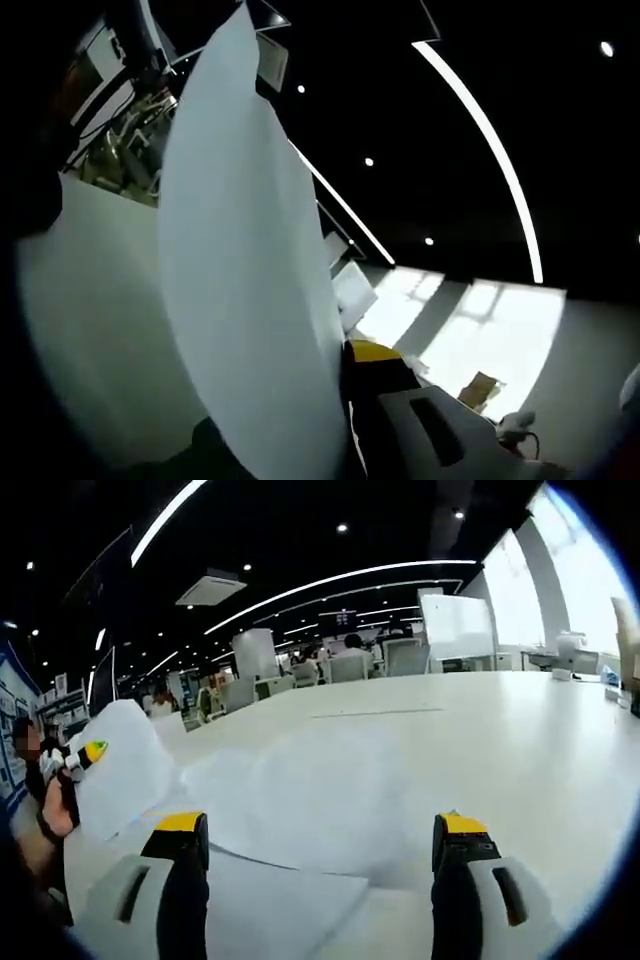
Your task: Organize the stack of printing papers by aligning and flattening the scattered papers on the table
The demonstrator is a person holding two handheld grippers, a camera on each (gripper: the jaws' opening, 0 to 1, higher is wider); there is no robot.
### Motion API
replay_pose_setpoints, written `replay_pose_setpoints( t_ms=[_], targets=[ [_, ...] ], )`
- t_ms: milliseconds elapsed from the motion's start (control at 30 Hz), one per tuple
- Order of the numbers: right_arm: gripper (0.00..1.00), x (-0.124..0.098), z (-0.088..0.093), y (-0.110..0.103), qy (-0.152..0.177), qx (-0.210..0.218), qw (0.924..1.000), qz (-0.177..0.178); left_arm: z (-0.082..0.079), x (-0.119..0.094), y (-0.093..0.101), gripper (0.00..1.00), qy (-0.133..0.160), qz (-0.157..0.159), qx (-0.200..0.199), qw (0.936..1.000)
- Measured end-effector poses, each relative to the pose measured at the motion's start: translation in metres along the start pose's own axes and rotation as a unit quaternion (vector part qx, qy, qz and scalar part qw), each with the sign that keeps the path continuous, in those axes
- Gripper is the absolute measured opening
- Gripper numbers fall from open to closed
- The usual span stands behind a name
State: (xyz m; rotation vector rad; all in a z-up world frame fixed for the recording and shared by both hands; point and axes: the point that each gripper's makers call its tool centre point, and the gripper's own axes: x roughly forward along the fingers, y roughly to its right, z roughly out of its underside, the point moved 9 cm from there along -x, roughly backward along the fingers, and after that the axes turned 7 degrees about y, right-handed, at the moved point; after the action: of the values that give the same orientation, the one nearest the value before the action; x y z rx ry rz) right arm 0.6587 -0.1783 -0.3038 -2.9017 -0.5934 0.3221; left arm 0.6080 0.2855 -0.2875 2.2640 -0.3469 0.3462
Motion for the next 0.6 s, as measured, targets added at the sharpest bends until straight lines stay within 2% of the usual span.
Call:
replay_pose_setpoints(
  t_ms=[67,300,600],
  targets=[
    [0.83,-0.0005,0.0017,0.001,-0.005,0.006,1.0,0.003,0.0004,0.0003,0.0003,0.06,-0.001,-0.001,0.002,1.0],
    [0.81,-0.0006,0.0031,-0.0006,-0.015,0.02,0.9997,-0.004,-0.0006,-0.0011,-0.0003,0.07,0.002,0.0,-0.002,1.0],
    [0.77,-0.0021,0.0028,0.0027,-0.009,0.035,0.9993,-0.007,0.0011,-0.0004,0.002,0.07,0.0,-0.001,-0.001,1.0]
  ],
)
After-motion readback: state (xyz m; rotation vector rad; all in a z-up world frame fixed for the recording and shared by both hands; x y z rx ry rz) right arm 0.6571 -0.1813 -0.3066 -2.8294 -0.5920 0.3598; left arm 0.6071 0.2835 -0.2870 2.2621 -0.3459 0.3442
